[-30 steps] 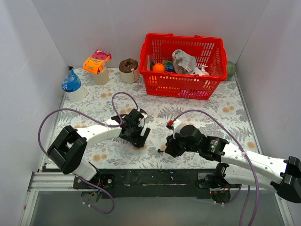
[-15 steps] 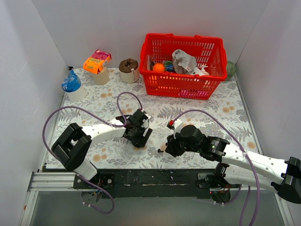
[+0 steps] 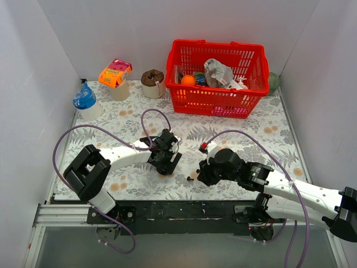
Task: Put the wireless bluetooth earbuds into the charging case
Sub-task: Pick up the charging case at the center of the board.
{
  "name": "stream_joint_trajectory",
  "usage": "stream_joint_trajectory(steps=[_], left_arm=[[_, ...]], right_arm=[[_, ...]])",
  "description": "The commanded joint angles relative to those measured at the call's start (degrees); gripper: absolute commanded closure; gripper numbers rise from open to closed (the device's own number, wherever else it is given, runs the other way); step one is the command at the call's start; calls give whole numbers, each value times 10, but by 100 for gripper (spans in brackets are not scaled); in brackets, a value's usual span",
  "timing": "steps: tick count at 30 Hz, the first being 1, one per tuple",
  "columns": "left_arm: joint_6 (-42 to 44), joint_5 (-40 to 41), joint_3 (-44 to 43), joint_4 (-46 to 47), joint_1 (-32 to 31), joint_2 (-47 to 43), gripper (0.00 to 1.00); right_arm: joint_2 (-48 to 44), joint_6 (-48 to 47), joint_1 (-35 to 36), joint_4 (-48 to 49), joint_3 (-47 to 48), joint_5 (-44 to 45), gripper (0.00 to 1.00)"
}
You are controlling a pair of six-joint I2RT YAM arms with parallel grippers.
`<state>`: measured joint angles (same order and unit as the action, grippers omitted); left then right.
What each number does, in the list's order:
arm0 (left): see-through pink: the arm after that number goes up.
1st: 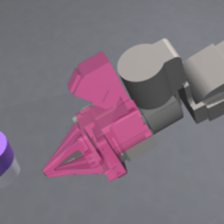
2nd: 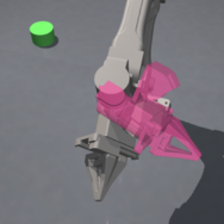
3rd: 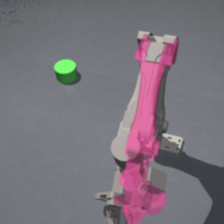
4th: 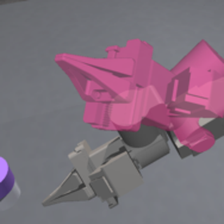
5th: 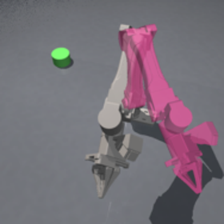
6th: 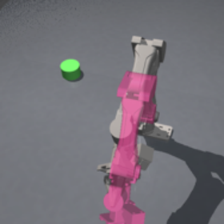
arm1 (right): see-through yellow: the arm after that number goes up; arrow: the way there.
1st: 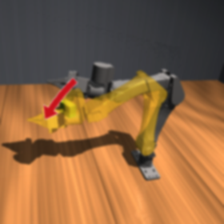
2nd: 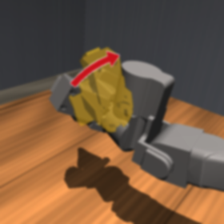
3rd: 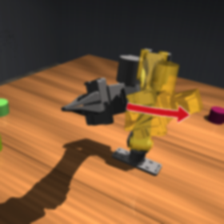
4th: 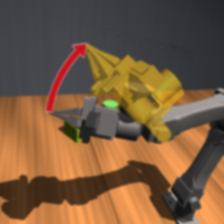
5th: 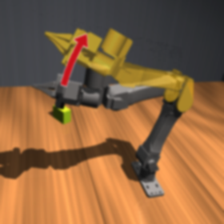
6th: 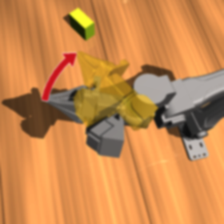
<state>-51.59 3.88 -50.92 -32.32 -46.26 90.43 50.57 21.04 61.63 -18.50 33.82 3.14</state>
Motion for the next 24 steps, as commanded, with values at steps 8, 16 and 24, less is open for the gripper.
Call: stream_joint_trajectory(steps=[8, 16, 24], left_arm=[[-4, -3, -4, -31, -1, 5, 32], [-3, -18, -4, -33, -1, 4, 84], [3, -2, -4, 42, -8, -115, 100]], right_arm=[[-9, -5, 2, -4, 7, 12, 58], [-27, -1, 2, -21, 9, 20, 58], [-21, 8, 2, -27, 79, 32, 58]])
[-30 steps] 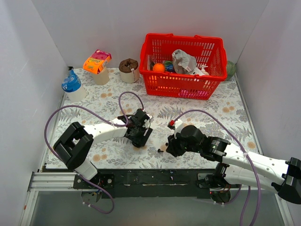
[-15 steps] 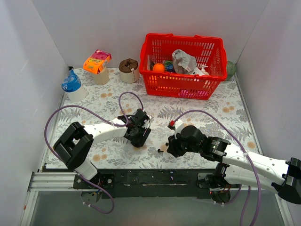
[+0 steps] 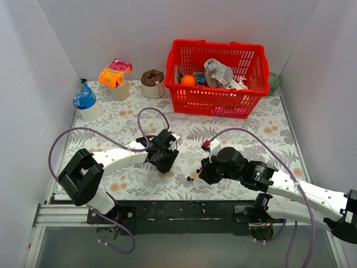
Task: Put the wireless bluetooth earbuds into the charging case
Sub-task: Pick up the charging case at the center of the board, then open the charging case.
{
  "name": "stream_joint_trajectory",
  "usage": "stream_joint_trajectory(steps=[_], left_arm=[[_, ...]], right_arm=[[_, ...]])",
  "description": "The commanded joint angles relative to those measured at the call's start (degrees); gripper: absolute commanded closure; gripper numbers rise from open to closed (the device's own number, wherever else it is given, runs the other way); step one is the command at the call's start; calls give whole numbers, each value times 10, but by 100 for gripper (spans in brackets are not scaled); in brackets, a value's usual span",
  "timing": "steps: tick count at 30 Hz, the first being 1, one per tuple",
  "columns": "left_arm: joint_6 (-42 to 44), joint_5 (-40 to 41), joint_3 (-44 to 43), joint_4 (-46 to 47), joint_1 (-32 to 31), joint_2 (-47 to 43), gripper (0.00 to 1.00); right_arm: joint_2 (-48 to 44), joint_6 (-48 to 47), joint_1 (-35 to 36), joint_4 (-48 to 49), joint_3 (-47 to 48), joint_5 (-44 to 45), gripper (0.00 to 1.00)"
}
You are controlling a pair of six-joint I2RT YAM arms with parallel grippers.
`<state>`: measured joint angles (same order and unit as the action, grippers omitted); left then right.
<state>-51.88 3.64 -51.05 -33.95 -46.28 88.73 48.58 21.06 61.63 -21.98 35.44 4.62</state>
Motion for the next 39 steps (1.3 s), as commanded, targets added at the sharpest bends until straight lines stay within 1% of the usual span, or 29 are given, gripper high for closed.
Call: stream_joint_trajectory(steps=[1, 3, 4, 5, 6, 7, 8, 9, 10, 11, 14, 17, 19, 23, 26, 27, 32, 39], left_arm=[[7, -1, 4, 76, -10, -136, 100], [16, -20, 25, 149, -21, -186, 100], [20, -32, 60, 179, -23, -209, 100], [24, -39, 81, 247, -27, -261, 100], [38, -69, 110, 287, -29, -284, 100], [42, -95, 159, 326, -33, -312, 100], [54, -114, 187, 403, -35, -352, 100], [73, -127, 211, 437, -36, -370, 100], [87, -165, 253, 467, -39, -385, 100], [102, -181, 270, 518, -40, -409, 100], [129, -188, 309, 577, -44, -433, 100], [150, -183, 332, 613, -47, -454, 100], [162, -175, 336, 616, -53, -461, 100], [205, -138, 336, 596, -82, -467, 100], [237, -97, 329, 580, -111, -466, 100], [250, -87, 327, 577, -117, -465, 100], [263, -68, 319, 568, -142, -454, 100], [265, -60, 317, 569, -152, -450, 100]], right_arm=[[0, 11, 2, 6, 71, 27, 58], [5, 19, 2, 8, 85, 35, 56], [5, 25, 2, 10, 95, 41, 55], [6, 32, 2, 12, 102, 43, 53], [7, 33, 2, 15, 108, 41, 48], [8, 36, 2, 13, 124, 35, 45], [14, 38, 1, 11, 133, 30, 42], [17, 39, 1, 1, 142, 25, 37], [20, 41, 1, -6, 163, 21, 36], [26, 43, 0, -11, 170, 21, 35], [28, 54, -2, -21, 193, 29, 33], [38, 64, -10, -41, 214, 31, 30], [56, 70, -14, -55, 225, 6, 30], [93, 72, -21, -74, 246, -31, 29], [100, 73, -21, -52, 235, -41, 28], [101, 73, -22, -46, 234, -57, 28], [119, 76, -22, -17, 248, -76, 26], [169, 58, -21, -35, 275, -84, 24]])
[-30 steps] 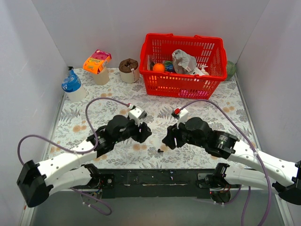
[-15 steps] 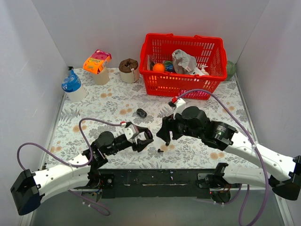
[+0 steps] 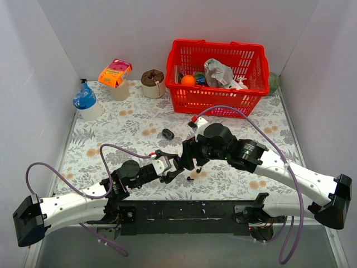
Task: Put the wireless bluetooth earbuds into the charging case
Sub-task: Open the charging case.
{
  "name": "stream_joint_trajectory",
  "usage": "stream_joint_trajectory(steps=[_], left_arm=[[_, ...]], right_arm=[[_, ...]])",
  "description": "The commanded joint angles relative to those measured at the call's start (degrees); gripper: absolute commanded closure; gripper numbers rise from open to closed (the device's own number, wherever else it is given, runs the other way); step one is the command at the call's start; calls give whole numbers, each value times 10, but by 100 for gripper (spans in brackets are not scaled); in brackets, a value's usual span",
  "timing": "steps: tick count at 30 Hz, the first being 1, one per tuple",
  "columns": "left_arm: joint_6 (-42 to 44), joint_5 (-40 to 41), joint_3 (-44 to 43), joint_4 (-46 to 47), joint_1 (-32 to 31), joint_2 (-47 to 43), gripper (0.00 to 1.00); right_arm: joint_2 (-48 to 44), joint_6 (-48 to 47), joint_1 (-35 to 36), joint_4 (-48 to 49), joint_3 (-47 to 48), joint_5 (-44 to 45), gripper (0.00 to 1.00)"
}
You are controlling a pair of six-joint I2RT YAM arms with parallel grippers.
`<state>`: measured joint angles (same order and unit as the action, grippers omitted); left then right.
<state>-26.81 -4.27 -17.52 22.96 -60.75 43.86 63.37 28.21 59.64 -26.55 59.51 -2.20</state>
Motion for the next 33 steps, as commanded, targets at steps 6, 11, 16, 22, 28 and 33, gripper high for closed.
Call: stream_joint_trajectory(steps=[6, 11, 16, 22, 28, 33], left_arm=[[18, 20, -23, 0, -11, -1, 100], [19, 21, -23, -1, -13, -2, 100], [20, 23, -19, -8, -14, -6, 100], [22, 25, -18, -10, -14, -11, 100], [24, 27, -19, -11, -14, -10, 100], [22, 27, -18, -10, -14, -6, 100]], right_arm=[[47, -22, -1, 7, 33, -20, 25], [59, -23, -2, -10, 37, 3, 26], [45, -19, -14, -13, 35, 20, 26], [34, -19, -31, -23, 35, 19, 27], [30, -18, -37, -22, 29, 20, 27], [22, -16, -40, -14, 23, 18, 28]])
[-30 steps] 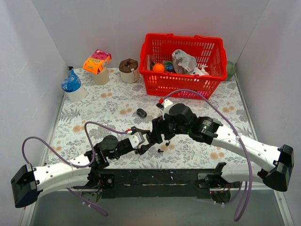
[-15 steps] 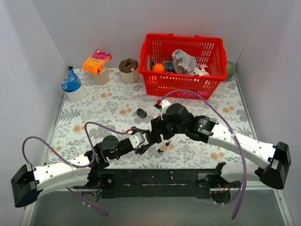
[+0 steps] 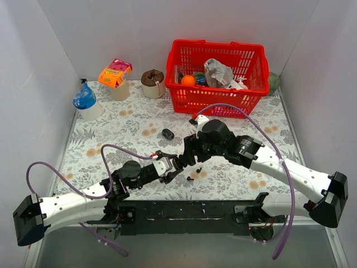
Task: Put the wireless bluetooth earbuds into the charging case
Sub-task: Open the charging case.
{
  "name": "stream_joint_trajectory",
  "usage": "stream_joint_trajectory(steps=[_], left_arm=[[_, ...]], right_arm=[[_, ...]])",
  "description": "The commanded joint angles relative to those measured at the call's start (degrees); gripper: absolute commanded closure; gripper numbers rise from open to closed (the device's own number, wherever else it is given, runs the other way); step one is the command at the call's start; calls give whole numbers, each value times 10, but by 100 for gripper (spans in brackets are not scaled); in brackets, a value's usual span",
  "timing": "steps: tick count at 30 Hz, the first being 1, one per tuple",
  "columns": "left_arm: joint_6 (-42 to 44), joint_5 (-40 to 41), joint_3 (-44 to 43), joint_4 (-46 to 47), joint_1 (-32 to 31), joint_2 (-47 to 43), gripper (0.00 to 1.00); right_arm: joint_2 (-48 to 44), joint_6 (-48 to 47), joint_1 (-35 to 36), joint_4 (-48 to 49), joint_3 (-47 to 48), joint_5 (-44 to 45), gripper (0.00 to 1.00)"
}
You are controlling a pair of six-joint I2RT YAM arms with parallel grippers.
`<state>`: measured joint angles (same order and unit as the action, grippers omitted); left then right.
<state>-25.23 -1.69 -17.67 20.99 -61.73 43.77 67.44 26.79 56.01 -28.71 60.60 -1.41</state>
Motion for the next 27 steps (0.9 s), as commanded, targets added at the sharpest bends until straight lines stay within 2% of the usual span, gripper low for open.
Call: stream_joint_trajectory(steps=[1, 6, 10, 14, 27], left_arm=[[6, 1, -18, 9, -4, -4, 100], [8, 4, -19, 10, -4, 3, 100], [10, 4, -25, 11, -4, 7, 100], [10, 5, -28, 9, -4, 7, 100], [9, 6, -30, 5, -4, 1, 100]], right_arm=[[-27, -2, -4, 17, 9, 5, 28], [-53, 4, -4, 68, 0, -26, 30], [-28, -2, -4, 54, 14, -39, 33], [-12, 0, -4, 44, 14, -38, 44], [7, 2, -4, 34, 6, -42, 52]])
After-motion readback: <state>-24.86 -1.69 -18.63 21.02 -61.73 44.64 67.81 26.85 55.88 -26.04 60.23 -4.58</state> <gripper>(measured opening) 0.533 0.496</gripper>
